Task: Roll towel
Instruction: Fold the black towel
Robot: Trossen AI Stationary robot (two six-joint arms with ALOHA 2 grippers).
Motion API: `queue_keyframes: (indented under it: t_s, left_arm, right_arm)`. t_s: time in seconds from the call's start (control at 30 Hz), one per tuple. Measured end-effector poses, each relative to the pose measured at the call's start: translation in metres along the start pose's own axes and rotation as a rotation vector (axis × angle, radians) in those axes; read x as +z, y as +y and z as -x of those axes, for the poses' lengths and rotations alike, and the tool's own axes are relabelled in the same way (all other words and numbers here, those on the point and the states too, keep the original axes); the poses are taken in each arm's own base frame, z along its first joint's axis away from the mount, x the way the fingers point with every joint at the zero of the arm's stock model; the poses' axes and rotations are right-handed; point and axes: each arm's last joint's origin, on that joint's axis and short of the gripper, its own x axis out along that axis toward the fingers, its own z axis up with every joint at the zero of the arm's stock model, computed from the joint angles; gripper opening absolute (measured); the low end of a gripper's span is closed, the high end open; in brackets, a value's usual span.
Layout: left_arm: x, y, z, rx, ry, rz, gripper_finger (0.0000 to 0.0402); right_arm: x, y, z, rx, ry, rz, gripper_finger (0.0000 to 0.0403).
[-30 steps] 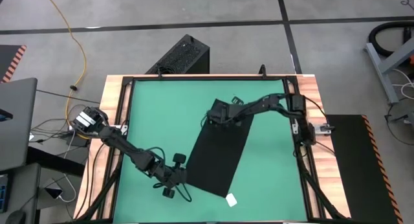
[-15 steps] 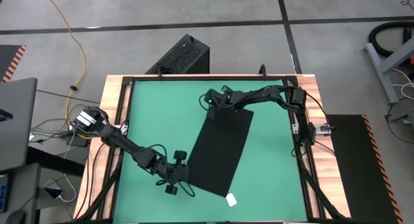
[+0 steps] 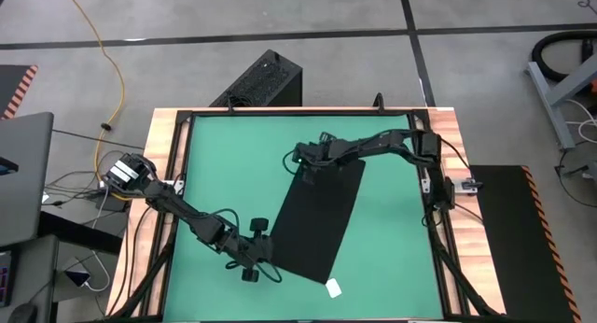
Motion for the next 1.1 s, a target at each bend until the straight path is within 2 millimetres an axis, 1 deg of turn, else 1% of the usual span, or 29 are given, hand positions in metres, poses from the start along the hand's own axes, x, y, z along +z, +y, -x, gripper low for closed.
queue_keyframes:
  t_s: [0.07,0.17,0.37,0.5,0.63,0.7,0.73,0.77,0.8,0.87,0.9,0.97,1.03,1.1]
  left_arm:
    - [0.000,0.000,0.000,-0.001,0.001,0.001,0.0000]
    - [0.000,0.000,0.000,-0.018,0.007,-0.008,0.0000]
    - [0.000,0.000,0.000,-0.017,0.007,-0.023,0.0000]
    - [0.000,0.001,0.000,-0.014,0.007,-0.046,0.0000]
    - [0.002,0.006,-0.002,0.000,0.007,-0.050,0.0000]
    - [0.003,0.011,-0.003,0.020,0.004,-0.046,0.0000]
    - [0.004,0.014,-0.003,0.037,0.000,-0.051,0.0000]
    - [0.006,0.016,-0.002,0.058,-0.008,-0.068,0.0000]
    - [0.008,0.019,0.000,0.086,-0.022,-0.091,0.0000]
    - [0.017,0.028,0.009,0.156,-0.064,-0.138,0.0000]
    - [0.022,0.034,0.013,0.196,-0.084,-0.157,0.0000]
    - [0.032,0.053,0.023,0.261,-0.114,-0.185,0.0000]
    - [0.038,0.077,0.030,0.289,-0.140,-0.204,0.0000]
    - [0.043,0.102,0.035,0.283,-0.181,-0.223,0.0000]
  right_arm:
    - [0.002,-0.001,0.000,0.000,-0.013,-0.019,0.0000]
    - [0.001,-0.003,-0.003,0.059,0.008,-0.024,0.0000]
    - [0.008,-0.022,-0.012,0.090,-0.035,-0.069,0.0000]
    - [0.015,-0.031,-0.016,0.158,-0.105,-0.090,0.0000]
    - [0.026,-0.040,-0.018,0.208,-0.213,-0.099,0.0000]
    - [0.030,-0.040,-0.017,0.215,-0.261,-0.085,0.0000]
    - [0.032,-0.038,-0.012,0.203,-0.281,-0.079,0.0000]
    - [0.034,-0.035,-0.004,0.196,-0.296,-0.067,0.0000]
    - [0.036,-0.032,0.010,0.183,-0.318,-0.042,0.0000]
    - [0.041,-0.029,0.054,0.142,-0.387,-0.018,0.0000]
    - [0.039,-0.028,0.078,0.112,-0.395,-0.016,0.0000]
    - [0.026,-0.028,0.124,0.053,-0.377,-0.017,0.0000]
    - [0.005,-0.025,0.170,0.013,-0.362,-0.016,0.0000]
    - [-0.018,-0.022,0.217,0.017,-0.406,-0.046,0.0000]
